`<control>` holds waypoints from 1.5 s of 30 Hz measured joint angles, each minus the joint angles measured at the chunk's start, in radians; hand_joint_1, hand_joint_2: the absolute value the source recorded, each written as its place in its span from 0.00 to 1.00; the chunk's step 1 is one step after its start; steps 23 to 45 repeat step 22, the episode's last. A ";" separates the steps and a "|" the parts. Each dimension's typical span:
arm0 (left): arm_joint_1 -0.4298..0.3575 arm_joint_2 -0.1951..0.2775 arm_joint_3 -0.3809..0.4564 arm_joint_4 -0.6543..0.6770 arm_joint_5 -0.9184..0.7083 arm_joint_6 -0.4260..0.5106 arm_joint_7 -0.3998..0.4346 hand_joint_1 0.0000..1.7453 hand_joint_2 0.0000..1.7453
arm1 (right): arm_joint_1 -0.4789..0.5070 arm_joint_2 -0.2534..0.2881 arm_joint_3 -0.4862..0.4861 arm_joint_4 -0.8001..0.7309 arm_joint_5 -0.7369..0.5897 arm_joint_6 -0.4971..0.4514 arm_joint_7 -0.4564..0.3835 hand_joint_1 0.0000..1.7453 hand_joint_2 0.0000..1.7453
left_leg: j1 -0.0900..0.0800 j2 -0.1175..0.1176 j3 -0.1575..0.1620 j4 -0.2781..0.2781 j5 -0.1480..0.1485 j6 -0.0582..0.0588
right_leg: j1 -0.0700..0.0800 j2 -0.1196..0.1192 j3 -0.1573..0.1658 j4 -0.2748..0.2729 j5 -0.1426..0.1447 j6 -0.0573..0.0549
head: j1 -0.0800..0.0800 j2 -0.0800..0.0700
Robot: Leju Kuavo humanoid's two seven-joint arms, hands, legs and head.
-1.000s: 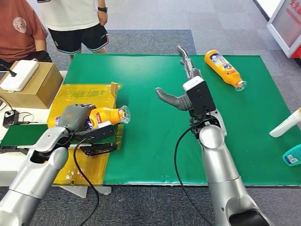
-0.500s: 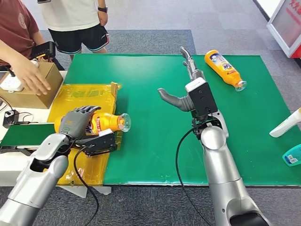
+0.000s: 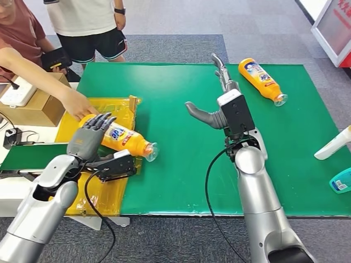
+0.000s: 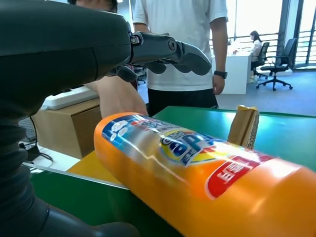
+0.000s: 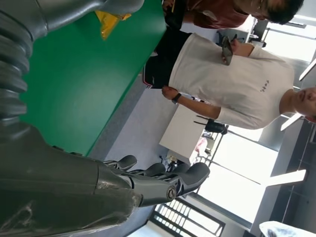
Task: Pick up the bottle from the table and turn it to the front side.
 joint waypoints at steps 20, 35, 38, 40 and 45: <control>0.015 0.011 0.018 -0.022 0.022 0.008 -0.013 0.00 1.00 | 0.000 0.000 0.000 -0.001 0.010 0.001 -0.006 0.00 1.00 | 0.000 0.000 0.000 0.000 0.000 0.000 | 0.000 0.000 0.000 0.000 0.000 0.000 | 0.000 0.000; 0.022 0.015 0.024 -0.026 0.039 0.008 -0.024 0.00 1.00 | 0.001 0.000 0.000 -0.001 0.012 0.001 -0.007 0.00 1.00 | 0.000 0.000 0.000 0.000 0.000 0.000 | 0.000 0.000 0.000 0.000 0.000 0.000 | 0.000 0.000; 0.022 0.015 0.024 -0.026 0.039 0.008 -0.024 0.00 1.00 | 0.001 0.000 0.000 -0.001 0.012 0.001 -0.007 0.00 1.00 | 0.000 0.000 0.000 0.000 0.000 0.000 | 0.000 0.000 0.000 0.000 0.000 0.000 | 0.000 0.000; 0.022 0.015 0.024 -0.026 0.039 0.008 -0.024 0.00 1.00 | 0.001 0.000 0.000 -0.001 0.012 0.001 -0.007 0.00 1.00 | 0.000 0.000 0.000 0.000 0.000 0.000 | 0.000 0.000 0.000 0.000 0.000 0.000 | 0.000 0.000; 0.022 0.015 0.024 -0.026 0.039 0.008 -0.024 0.00 1.00 | 0.001 0.000 0.000 -0.001 0.012 0.001 -0.007 0.00 1.00 | 0.000 0.000 0.000 0.000 0.000 0.000 | 0.000 0.000 0.000 0.000 0.000 0.000 | 0.000 0.000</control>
